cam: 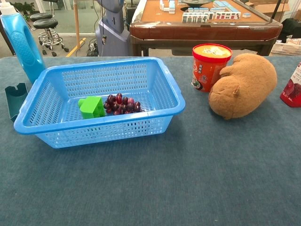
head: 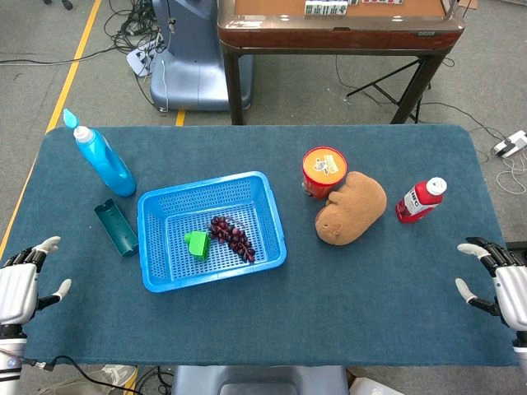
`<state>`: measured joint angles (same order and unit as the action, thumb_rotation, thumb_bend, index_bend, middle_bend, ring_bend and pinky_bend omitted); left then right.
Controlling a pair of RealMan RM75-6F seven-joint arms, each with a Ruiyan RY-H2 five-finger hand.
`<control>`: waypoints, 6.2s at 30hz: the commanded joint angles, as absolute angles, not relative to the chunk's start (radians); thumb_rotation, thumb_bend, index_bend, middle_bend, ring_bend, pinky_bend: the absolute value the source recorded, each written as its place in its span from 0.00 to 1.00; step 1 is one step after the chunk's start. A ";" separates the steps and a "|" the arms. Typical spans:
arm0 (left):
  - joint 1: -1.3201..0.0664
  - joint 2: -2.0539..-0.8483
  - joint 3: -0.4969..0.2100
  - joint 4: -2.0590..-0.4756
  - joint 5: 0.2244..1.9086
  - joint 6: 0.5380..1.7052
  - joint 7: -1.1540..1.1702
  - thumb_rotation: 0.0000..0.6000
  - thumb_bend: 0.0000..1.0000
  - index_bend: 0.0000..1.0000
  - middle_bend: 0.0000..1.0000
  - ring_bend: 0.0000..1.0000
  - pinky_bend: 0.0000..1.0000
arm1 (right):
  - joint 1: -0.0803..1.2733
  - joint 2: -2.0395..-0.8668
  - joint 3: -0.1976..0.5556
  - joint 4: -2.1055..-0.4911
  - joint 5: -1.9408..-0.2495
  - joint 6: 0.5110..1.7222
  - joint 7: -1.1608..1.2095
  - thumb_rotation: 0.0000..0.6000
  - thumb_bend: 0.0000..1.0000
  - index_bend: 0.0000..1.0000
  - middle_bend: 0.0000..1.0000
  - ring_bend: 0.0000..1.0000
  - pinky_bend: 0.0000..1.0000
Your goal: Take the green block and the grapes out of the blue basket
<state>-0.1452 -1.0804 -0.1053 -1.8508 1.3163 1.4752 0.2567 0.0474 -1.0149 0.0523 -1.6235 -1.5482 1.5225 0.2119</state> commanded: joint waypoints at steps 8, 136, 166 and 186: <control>-0.149 -1.082 -0.111 -1.845 1.317 1.471 0.248 1.00 0.27 0.23 0.30 0.26 0.28 | 0.046 -1.018 0.064 -1.625 -1.546 1.540 0.205 1.00 0.28 0.29 0.21 0.21 0.28; -0.746 -1.076 -0.151 -1.536 0.692 0.941 0.303 1.00 0.24 0.48 1.00 0.90 0.90 | 0.052 -0.980 0.082 -1.645 -1.519 1.522 0.204 1.00 0.28 0.29 0.21 0.23 0.29; -0.837 -0.981 -0.026 -1.725 0.576 0.784 0.483 1.00 0.24 0.00 0.85 0.78 0.88 | 0.039 -0.967 0.078 -1.667 -1.515 1.534 0.183 1.00 0.27 0.29 0.21 0.23 0.30; -0.877 -1.095 -0.135 -1.736 1.068 0.833 0.309 1.00 0.24 0.15 0.81 0.75 0.88 | 0.036 -0.964 0.074 -1.676 -1.533 1.544 0.179 1.00 0.27 0.29 0.21 0.23 0.30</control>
<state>-0.8383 -1.0625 -0.1195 -1.7660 1.0579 0.8855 0.3213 0.0362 -0.9643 0.0737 -1.6756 -1.5327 1.5432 0.1794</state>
